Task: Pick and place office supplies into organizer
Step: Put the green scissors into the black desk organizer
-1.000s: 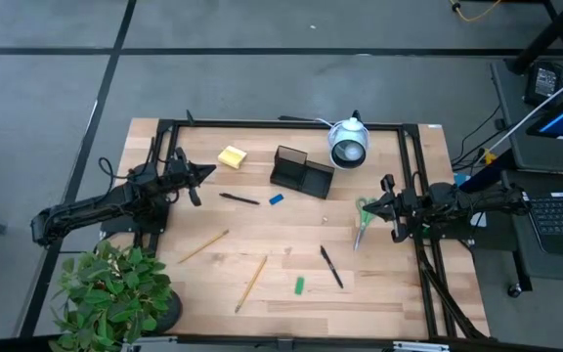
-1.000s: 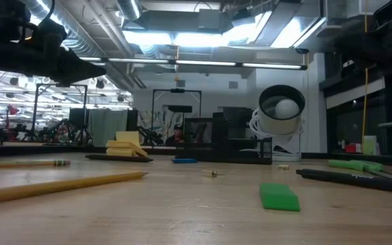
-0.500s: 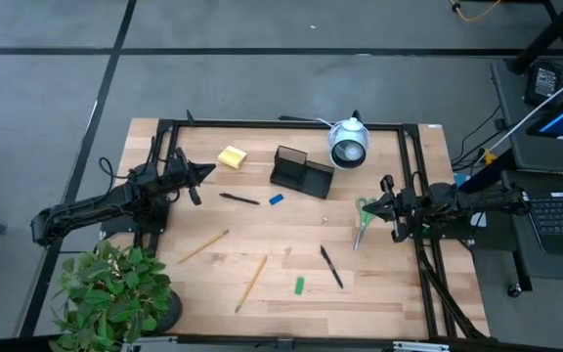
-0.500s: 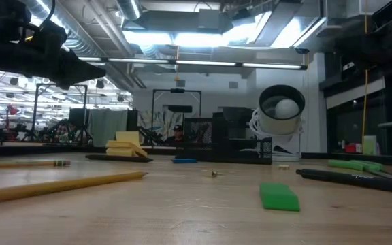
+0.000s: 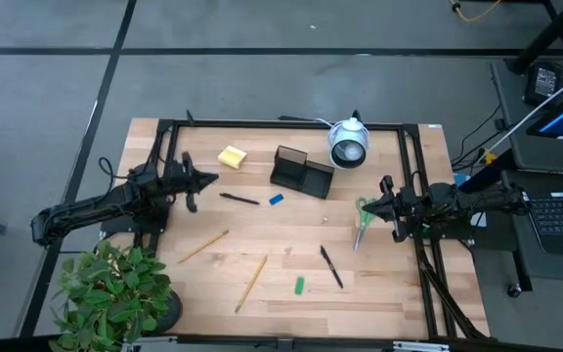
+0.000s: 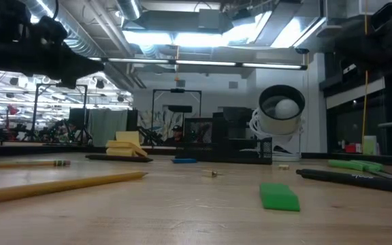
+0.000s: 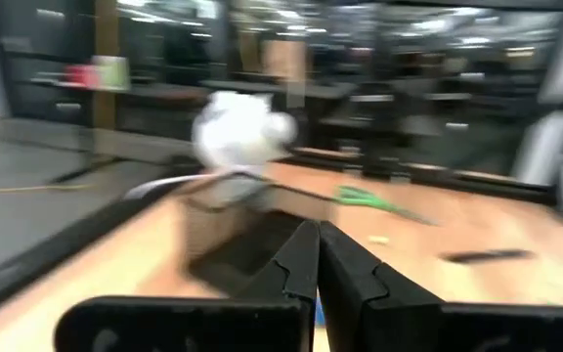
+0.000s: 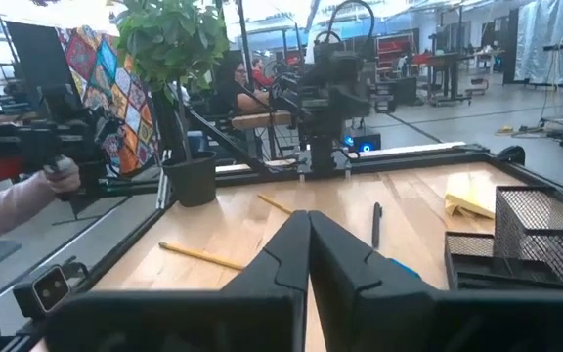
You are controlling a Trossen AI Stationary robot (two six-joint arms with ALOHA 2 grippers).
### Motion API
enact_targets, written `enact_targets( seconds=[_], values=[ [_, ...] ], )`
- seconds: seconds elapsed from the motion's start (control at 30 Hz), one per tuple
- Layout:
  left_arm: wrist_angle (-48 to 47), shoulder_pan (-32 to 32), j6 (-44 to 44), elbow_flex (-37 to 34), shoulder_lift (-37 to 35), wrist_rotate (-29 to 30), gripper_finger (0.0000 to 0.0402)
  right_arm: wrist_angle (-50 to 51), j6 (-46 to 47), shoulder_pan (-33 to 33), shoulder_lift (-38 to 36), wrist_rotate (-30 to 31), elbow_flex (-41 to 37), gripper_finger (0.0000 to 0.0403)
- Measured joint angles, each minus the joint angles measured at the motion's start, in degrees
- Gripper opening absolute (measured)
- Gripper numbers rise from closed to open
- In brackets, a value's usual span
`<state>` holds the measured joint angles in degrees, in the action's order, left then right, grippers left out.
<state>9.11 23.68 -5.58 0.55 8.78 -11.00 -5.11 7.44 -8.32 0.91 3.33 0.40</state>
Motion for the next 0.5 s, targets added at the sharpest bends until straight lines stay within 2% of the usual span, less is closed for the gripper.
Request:
enact_targets(
  seconds=[0.23,0.33,0.5],
  values=[
    [0.35,0.00,0.50,0.05,0.02,-14.49,0.0002,0.31,-0.45,0.04,0.24,0.46,0.00,0.0012],
    [0.39,0.00,-0.47,0.12,0.02,-14.11,0.0002,0.54,-0.43,0.04,0.24,0.49,0.00,0.0012],
    [2.15,0.00,-4.04,0.12,0.07,-9.60,0.0002,2.03,2.56,0.05,1.47,3.16,0.81,0.0009]
  ],
)
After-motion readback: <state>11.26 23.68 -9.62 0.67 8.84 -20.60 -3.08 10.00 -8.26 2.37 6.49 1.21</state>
